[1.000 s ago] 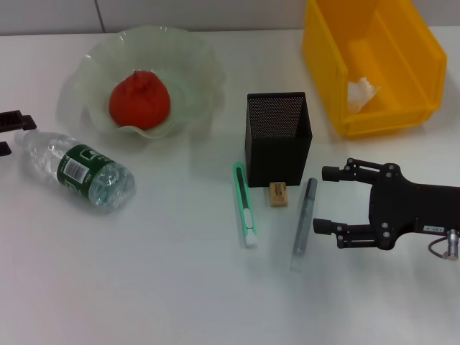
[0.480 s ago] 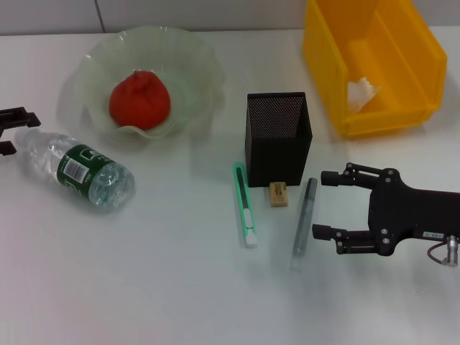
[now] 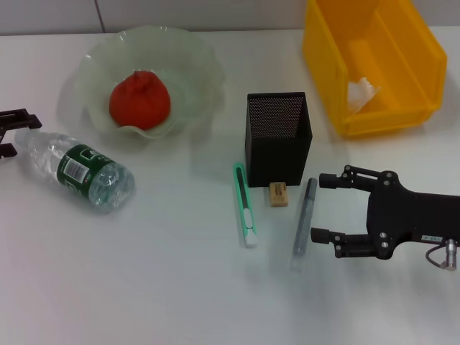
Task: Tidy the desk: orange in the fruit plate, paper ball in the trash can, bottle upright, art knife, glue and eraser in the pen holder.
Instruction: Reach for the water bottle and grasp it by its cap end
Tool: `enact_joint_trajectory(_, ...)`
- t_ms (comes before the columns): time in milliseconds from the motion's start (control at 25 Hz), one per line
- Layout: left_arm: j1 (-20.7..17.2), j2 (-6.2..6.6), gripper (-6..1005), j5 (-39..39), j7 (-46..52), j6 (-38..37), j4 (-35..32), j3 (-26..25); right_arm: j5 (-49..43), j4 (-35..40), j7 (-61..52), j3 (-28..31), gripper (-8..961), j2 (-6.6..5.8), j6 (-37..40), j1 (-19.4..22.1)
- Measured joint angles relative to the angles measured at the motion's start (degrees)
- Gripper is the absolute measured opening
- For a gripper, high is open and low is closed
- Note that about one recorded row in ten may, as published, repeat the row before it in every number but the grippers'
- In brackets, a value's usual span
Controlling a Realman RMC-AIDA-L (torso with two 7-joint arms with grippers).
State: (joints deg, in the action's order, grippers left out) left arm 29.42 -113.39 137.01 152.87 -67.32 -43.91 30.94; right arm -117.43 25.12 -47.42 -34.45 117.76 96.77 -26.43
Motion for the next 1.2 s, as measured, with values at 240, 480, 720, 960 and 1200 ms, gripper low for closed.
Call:
enact_joint_trajectory(240, 1.19, -0.13, 754, -0.04, 0.15, 0.1, 0.74, -0.01, 0.01, -0.09, 0.23, 0.0, 830, 0.1, 0.0, -0.01)
enact_joint_trajectory(480, 1.67, -0.08, 754, -0.04, 0.17, 0.53, 1.47, -0.01, 0.02, -0.08, 0.23, 0.0, 830, 0.1, 0.07, 0.09)
enact_joint_trajectory(720, 2.01, -0.15, 753, -0.05, 0.19, 1.23, 2.16, -0.01, 0.02, -0.08, 0.23, 0.0, 831, 0.1, 0.09, 0.19)
enact_joint_trajectory(960, 2.86, -0.18, 752, -0.08, 0.1, 3.05, 3.69, -0.01, 0.02, -0.08, 0.24, 0.0, 831, 0.1, 0.24, 0.26)
enact_joint_trajectory(1200, 3.0, -0.26, 752, -0.08, 0.18, 3.88, 3.77, -0.01, 0.08, -0.08, 0.26, 0.0, 831, 0.01, 0.59, 0.25)
